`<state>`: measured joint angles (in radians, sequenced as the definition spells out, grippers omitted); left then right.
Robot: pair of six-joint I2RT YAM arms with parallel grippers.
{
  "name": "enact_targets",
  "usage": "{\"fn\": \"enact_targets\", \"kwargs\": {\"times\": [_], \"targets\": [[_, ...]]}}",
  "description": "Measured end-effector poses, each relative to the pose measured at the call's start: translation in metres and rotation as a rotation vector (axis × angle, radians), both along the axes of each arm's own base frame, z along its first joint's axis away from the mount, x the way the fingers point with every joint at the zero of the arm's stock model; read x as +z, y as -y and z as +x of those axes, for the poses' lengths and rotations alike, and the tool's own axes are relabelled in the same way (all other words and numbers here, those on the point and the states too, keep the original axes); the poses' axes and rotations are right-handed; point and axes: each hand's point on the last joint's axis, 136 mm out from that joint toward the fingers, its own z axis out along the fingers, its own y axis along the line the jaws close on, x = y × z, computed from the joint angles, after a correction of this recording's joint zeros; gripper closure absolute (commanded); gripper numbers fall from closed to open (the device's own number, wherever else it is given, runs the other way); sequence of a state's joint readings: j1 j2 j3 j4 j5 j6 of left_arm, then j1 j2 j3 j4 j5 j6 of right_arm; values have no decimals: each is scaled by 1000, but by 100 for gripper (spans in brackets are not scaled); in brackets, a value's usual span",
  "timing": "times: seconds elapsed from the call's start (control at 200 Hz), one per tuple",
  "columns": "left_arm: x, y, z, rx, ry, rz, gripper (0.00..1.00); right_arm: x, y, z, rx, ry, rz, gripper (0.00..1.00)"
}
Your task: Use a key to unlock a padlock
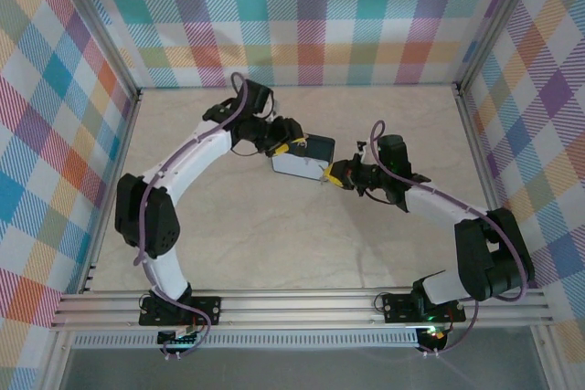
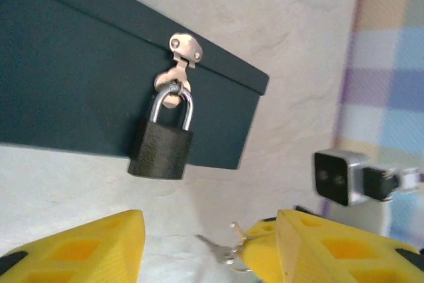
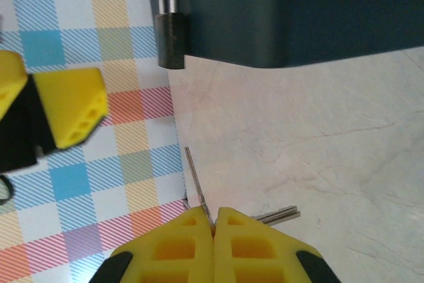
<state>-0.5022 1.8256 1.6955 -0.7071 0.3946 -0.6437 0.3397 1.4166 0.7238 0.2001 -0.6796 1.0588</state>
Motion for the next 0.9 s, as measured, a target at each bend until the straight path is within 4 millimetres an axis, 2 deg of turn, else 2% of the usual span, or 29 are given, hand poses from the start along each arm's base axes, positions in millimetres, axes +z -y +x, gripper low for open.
{"fn": "enact_targets", "kwargs": {"times": [0.155,0.22,0.38,0.47,0.9], "targets": [[-4,19,7,-164,103,198,43,0,6,-6,0,-3,-24,100],[-11,27,2,-230,123,272,43,2,7,-10,5,8,-28,100],[-35,33,-6,-322,124,418,41,1,10,-19,9,9,-33,100],[-45,30,-6,-331,117,471,41,-3,11,-22,10,-3,-39,100],[-38,6,4,-293,162,613,38,-5,11,-23,11,0,-37,100]]}}
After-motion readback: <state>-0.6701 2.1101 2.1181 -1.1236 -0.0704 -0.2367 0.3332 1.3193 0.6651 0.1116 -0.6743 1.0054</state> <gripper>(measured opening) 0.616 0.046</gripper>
